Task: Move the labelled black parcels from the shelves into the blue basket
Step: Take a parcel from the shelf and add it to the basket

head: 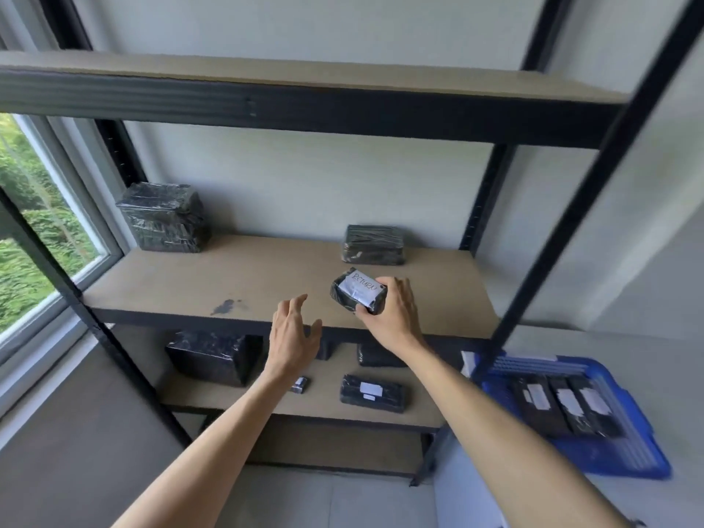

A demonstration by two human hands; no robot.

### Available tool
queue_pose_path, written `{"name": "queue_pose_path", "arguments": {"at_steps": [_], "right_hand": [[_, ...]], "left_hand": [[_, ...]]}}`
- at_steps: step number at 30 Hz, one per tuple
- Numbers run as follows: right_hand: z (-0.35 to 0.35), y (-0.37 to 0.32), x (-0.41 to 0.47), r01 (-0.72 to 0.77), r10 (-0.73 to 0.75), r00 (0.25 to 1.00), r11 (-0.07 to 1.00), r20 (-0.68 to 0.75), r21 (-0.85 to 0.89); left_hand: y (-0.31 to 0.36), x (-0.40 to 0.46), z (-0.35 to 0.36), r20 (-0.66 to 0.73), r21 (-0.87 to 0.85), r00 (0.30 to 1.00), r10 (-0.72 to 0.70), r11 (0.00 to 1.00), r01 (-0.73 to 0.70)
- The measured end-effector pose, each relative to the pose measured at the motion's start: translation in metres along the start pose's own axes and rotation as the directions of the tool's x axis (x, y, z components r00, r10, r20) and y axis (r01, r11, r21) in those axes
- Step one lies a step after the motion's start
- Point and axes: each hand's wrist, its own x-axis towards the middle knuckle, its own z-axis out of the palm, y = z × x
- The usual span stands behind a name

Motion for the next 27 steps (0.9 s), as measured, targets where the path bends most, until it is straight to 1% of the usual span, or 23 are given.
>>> {"name": "queue_pose_path", "arguments": {"at_steps": [5,8,10,14,21,27], "right_hand": [[-0.08,0.06,-0.078,-0.051,0.049,0.998,0.997,-0.047,-0.057],[-0.127,0.099,-0.12,-0.102,0.097,0.993,0.991,-0.068,-0.086],[-0.153,0.125,-0.143,-0.125,0.115,0.99,0.986,-0.087,-0.109],[-0.195,0.167,-0.178,-0.204,0.19,0.977,0.964,-0.096,-0.172],[-0.234,0.231,-0.185,-0.303,0.279,0.952,0.919,-0.129,-0.251],[-0.223,0.292,-0.149,-0.331,0.323,0.943,0.881,-0.083,-0.338]], "left_hand": [[0.06,-0.066,0.042,0.044,-0.014,0.998,0.047,0.999,-0.046],[0.094,-0.103,0.072,0.098,-0.016,0.991,0.096,0.995,-0.095],[0.112,-0.123,0.092,0.133,-0.023,0.983,0.128,0.992,-0.126],[0.146,-0.151,0.127,0.204,-0.051,0.969,0.142,0.99,-0.135],[0.178,-0.153,0.188,0.271,-0.082,0.947,0.171,0.985,-0.154],[0.171,-0.128,0.254,0.332,-0.089,0.937,0.11,0.992,-0.085]]}}
